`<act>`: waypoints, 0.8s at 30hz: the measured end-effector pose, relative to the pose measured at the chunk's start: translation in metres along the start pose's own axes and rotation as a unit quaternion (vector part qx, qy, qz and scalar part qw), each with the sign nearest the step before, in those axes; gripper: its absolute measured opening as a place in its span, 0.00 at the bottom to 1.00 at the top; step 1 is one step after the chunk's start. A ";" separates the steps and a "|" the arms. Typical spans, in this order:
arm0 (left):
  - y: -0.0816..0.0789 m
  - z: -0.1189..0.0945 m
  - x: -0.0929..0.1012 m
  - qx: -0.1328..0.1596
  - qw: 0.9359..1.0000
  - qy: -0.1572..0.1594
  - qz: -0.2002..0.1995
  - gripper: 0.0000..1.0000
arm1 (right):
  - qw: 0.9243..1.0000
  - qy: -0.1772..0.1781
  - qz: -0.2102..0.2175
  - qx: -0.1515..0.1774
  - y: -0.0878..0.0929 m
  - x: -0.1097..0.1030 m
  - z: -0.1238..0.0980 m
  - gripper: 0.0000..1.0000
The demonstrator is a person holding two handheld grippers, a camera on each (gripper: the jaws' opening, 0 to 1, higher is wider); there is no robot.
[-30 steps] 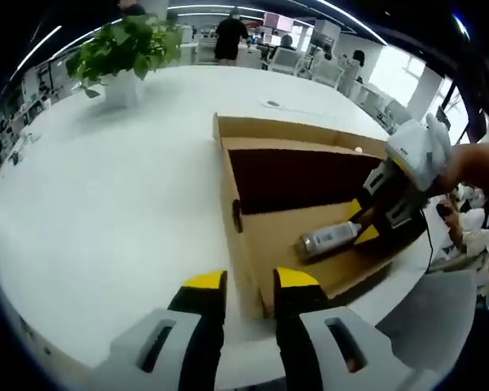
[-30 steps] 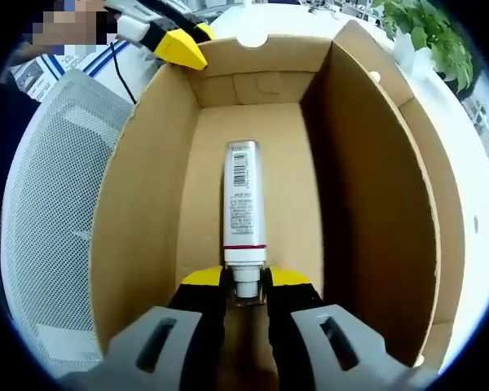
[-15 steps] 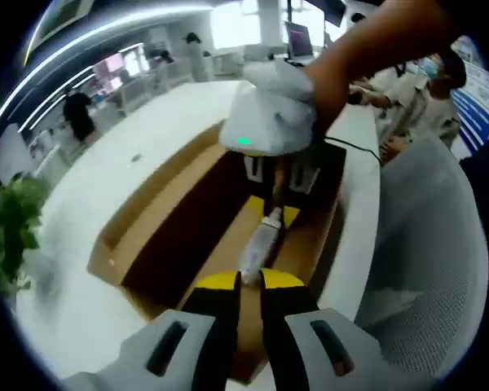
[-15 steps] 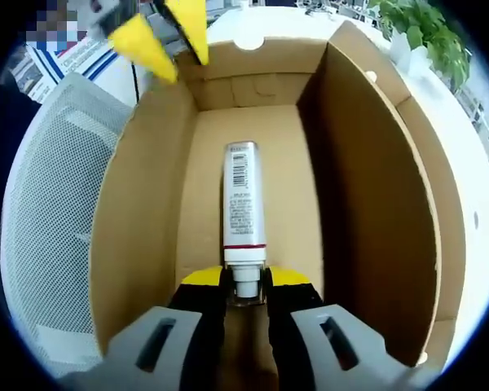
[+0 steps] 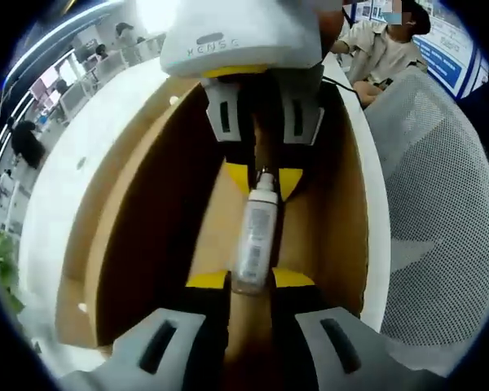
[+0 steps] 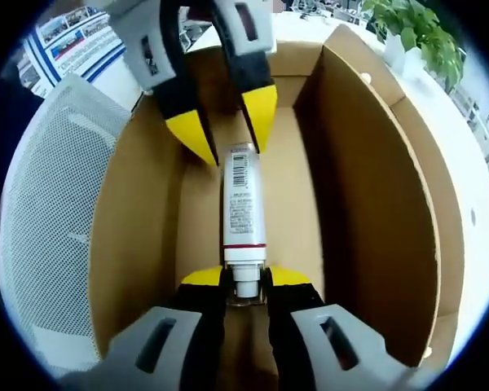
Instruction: Operate the shoe box by opening the lid, removing the specified soft item, and placing it in the target area until the item is outside and the box remains undamaged.
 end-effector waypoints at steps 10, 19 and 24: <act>-0.002 0.016 0.005 0.000 0.999 0.017 0.038 0.20 | 1.000 0.006 0.007 0.007 0.000 0.000 0.000 0.17; -0.001 0.027 0.007 -0.013 0.998 0.009 0.058 0.20 | 1.000 0.008 0.010 0.011 0.000 -0.001 0.001 0.17; 0.002 0.025 0.008 0.014 0.998 0.025 0.058 0.18 | 1.000 0.008 0.011 0.018 0.003 -0.002 -0.003 0.18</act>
Point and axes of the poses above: the point that each gripper's makers call its tool centre point, and the gripper's own axes: z roughly forward along the fingers, x roughly to its right, y roughly out of its underside, the point moved 8 cm from there along -z, roughly backward along the fingers, and after that the axes turned 13 degrees about -y, right-handed, at the moved point
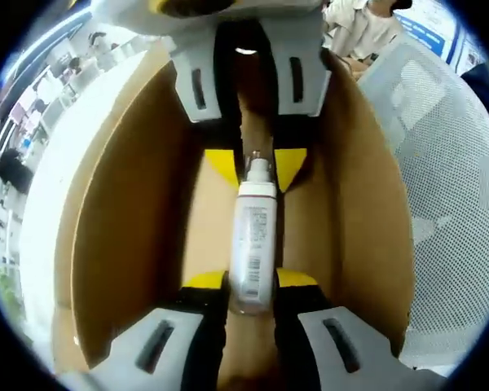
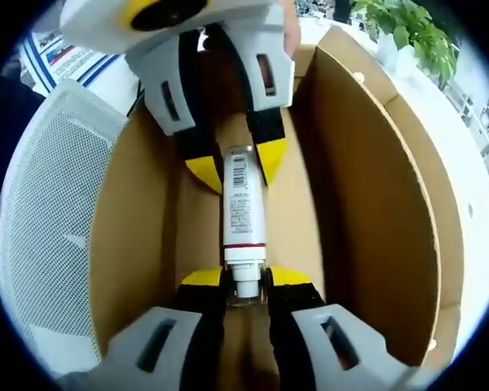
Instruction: Operate the shoe box by opening the lid, removing the specified soft item, and placing it in the target area until the item is outside and the box remains undamaged.
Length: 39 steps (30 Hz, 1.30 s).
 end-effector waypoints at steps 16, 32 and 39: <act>-0.010 -0.033 -0.009 0.098 0.995 0.001 -0.022 0.17 | 0.995 0.002 -0.024 0.093 0.002 -0.018 -0.044 0.22; -0.021 -0.061 -0.010 0.208 0.968 0.059 -0.127 0.17 | 0.965 -0.044 0.023 0.258 -0.010 -0.036 -0.090 0.20; -0.025 -0.065 -0.005 0.219 0.963 0.085 -0.132 0.17 | 0.961 -0.065 0.028 0.268 -0.015 -0.044 -0.090 0.20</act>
Point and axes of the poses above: the point that each gripper's makers call its tool centre point, and the gripper's own axes: z roughly forward along the fingers, x roughly to its right, y roughly out of its underside, the point moved 8 cm from there along -z, roughly backward along the fingers, and after that the axes turned 13 degrees about -y, right-handed, at the moved point
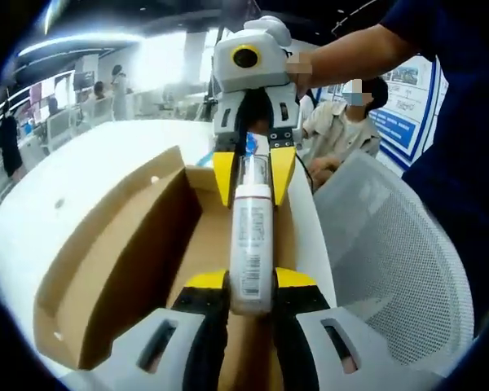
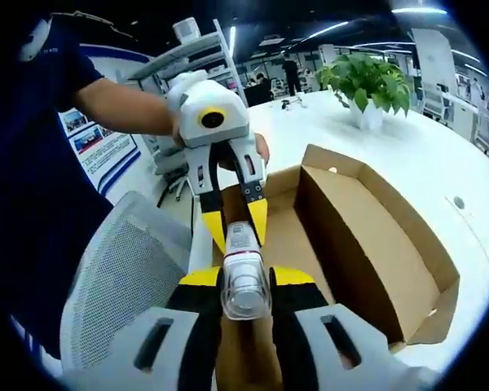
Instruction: Operate the shoe box by opening the lid, removing the specified soft item, and placing it in the target area until the item is outside and the box remains undamaged.
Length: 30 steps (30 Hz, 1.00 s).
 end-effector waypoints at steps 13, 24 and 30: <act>-0.006 -0.001 0.004 0.024 0.999 0.015 -0.035 0.17 | 1.000 -0.011 0.004 0.009 -0.005 -0.005 0.004 0.20; -0.002 0.012 0.013 -0.001 0.999 0.024 -0.039 0.18 | 1.000 -0.013 0.008 -0.013 -0.001 -0.007 0.006 0.19; -0.003 0.015 0.007 -0.016 0.998 0.000 -0.063 0.20 | 1.000 0.004 -0.002 -0.030 -0.004 -0.003 0.004 0.19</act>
Point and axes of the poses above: the point that each gripper's makers call its tool centre point, and the gripper's own axes: z roughly forward along the fingers, x roughly to its right, y roughly out of its underside, the point moved 8 cm from there along -z, roughly backward along the fingers, and after that the axes turned 13 degrees about -y, right-handed, at the moved point
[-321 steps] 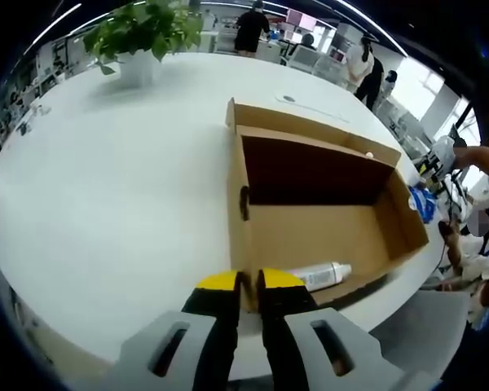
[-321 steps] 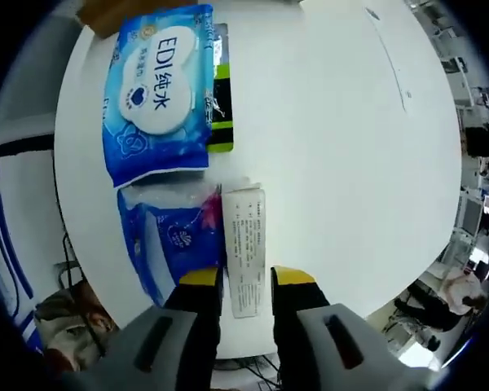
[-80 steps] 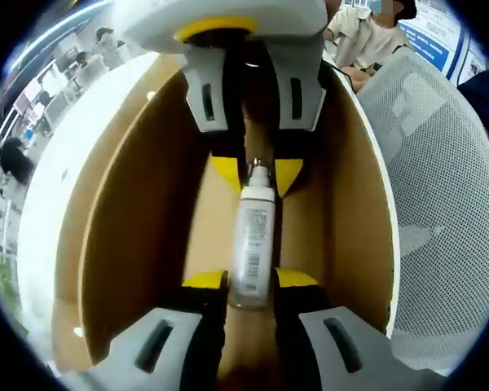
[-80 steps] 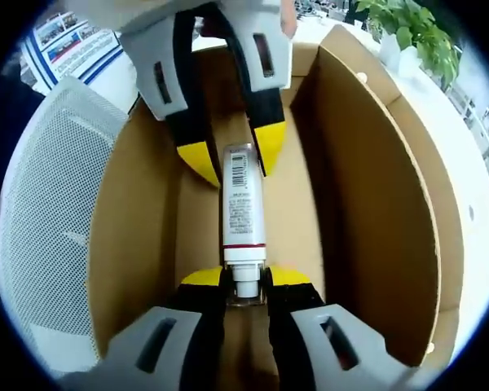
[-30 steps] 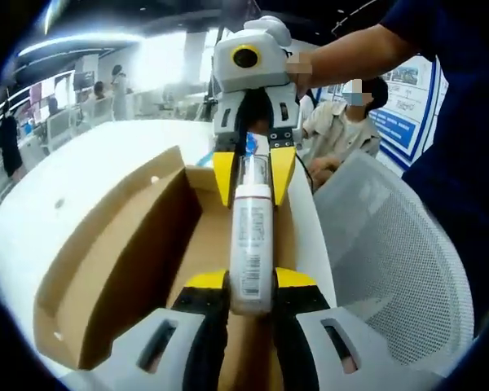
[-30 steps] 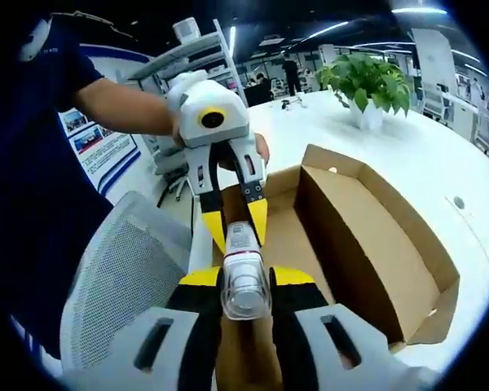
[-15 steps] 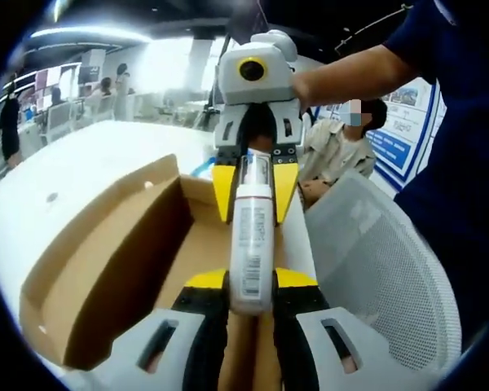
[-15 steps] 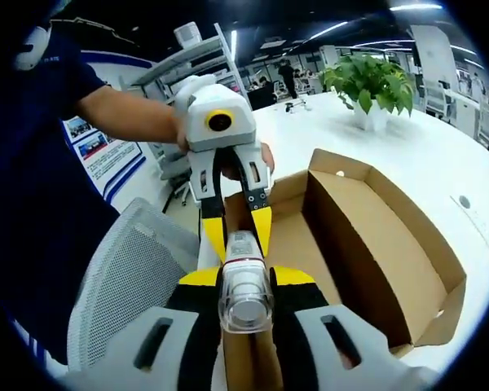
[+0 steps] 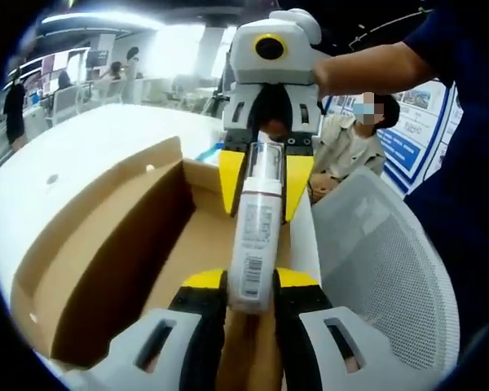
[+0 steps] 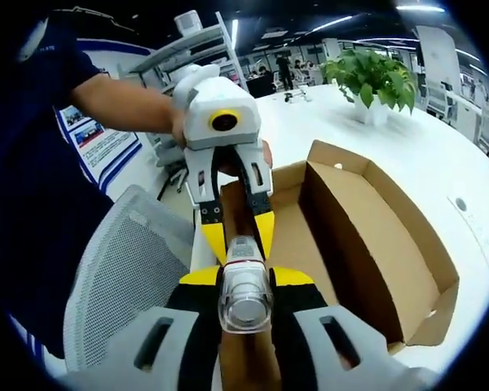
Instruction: Operate the shoe box by opening the lid, removing the specified soft item, and placing it in the target area until the item is outside and the box remains undamaged.
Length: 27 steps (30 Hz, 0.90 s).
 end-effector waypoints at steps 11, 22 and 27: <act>0.003 -0.041 0.000 0.004 0.994 -0.108 -0.031 0.23 | 0.995 0.024 -0.025 -0.092 -0.003 0.006 -0.017 0.19; 0.047 -0.115 0.001 0.040 0.926 -0.319 -0.198 0.17 | 0.989 0.060 -0.039 -0.130 -0.010 0.007 -0.045 0.19; 0.073 -0.116 0.002 0.009 0.899 -0.357 -0.253 0.15 | 0.987 0.079 -0.034 -0.132 -0.008 0.007 -0.057 0.20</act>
Point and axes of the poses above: the point that each gripper's makers call its tool centre point, and the gripper's own axes: z roughly forward along the fingers, x roughly to its right, y roughly out of its underside, the point moved 8 cm from there along -z, roughly backward along the fingers, and after that the axes turned 13 degrees about -y, right-handed, at the moved point
